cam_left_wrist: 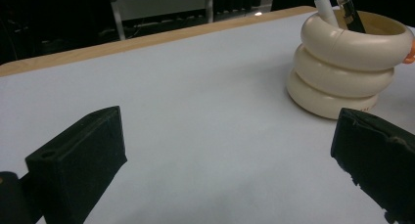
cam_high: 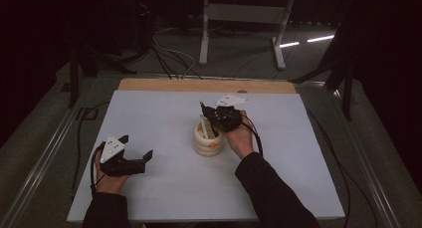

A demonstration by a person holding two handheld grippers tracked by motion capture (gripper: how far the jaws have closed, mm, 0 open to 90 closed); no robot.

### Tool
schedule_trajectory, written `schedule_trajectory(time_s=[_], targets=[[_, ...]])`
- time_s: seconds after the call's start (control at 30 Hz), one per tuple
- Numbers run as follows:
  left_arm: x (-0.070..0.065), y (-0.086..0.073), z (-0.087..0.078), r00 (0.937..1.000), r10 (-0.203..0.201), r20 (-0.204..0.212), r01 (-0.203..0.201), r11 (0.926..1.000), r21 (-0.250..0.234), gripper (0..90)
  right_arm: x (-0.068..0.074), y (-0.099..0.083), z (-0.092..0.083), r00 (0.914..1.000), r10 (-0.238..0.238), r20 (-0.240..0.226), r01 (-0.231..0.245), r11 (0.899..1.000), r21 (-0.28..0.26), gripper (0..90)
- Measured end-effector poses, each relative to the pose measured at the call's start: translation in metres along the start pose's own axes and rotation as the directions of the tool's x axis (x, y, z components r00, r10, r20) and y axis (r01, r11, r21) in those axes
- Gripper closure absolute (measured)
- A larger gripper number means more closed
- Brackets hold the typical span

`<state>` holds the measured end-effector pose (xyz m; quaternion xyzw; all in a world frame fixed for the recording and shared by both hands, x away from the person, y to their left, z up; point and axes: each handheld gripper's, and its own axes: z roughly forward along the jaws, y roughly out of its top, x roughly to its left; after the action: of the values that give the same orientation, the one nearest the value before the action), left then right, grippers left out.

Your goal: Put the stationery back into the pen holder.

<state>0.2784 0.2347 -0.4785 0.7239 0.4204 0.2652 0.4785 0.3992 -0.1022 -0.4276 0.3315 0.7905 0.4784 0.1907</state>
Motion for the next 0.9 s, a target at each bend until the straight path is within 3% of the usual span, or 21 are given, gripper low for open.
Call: schedule_trajectory(time_s=[0.27, 0.9], targets=[[0.000, 0.000, 0.000, 1.0000, 0.001, 0.001, -0.001, 1.0000, 0.000, 0.2, 0.000, -0.004, 0.002, 0.9998, 0.021, -0.003, -0.021, 1.000, -0.006, 79.8], [0.000, 0.000, 0.001, 1.0000, 0.002, 0.004, -0.002, 1.0000, 0.003, 0.2, 0.000, -0.018, 0.003, 0.9994, 0.034, -0.003, -0.033, 0.999, 0.034, 79.8]])
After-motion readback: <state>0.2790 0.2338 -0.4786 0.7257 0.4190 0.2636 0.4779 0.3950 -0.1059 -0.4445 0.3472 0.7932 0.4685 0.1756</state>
